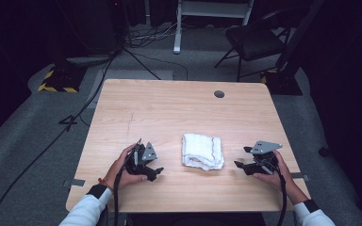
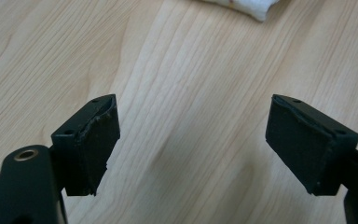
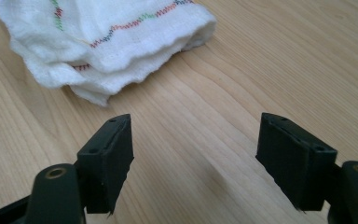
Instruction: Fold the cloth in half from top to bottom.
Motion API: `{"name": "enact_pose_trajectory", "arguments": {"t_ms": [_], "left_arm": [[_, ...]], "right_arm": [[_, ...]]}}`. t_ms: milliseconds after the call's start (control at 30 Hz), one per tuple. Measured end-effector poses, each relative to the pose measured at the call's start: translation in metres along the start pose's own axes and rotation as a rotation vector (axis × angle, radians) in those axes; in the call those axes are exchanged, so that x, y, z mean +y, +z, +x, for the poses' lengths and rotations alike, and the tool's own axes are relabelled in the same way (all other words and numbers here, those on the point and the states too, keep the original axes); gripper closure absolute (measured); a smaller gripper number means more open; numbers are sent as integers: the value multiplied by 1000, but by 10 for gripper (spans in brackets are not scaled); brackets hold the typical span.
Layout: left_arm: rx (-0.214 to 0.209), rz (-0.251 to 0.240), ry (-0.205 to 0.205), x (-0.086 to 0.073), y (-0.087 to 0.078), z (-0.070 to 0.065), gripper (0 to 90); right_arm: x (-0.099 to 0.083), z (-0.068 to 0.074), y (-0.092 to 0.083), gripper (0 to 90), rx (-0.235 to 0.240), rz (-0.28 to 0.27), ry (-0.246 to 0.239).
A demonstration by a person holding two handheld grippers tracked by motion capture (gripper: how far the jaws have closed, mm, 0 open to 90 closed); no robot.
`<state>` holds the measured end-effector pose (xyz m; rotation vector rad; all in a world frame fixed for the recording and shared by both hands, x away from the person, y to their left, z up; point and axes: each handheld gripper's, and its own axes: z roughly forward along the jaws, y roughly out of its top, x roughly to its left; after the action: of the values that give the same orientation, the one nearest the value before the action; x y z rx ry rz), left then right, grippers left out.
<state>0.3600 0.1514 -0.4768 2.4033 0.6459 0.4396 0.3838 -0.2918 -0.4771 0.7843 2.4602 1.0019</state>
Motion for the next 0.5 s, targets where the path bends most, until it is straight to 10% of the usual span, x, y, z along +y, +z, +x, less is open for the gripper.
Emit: {"name": "enact_pose_trajectory", "arguments": {"t_ms": [500], "left_arm": [[91,19,-53,-27,-21,10,192]], "right_arm": [[-24,-14,-21,276,-51,10,61]]}}
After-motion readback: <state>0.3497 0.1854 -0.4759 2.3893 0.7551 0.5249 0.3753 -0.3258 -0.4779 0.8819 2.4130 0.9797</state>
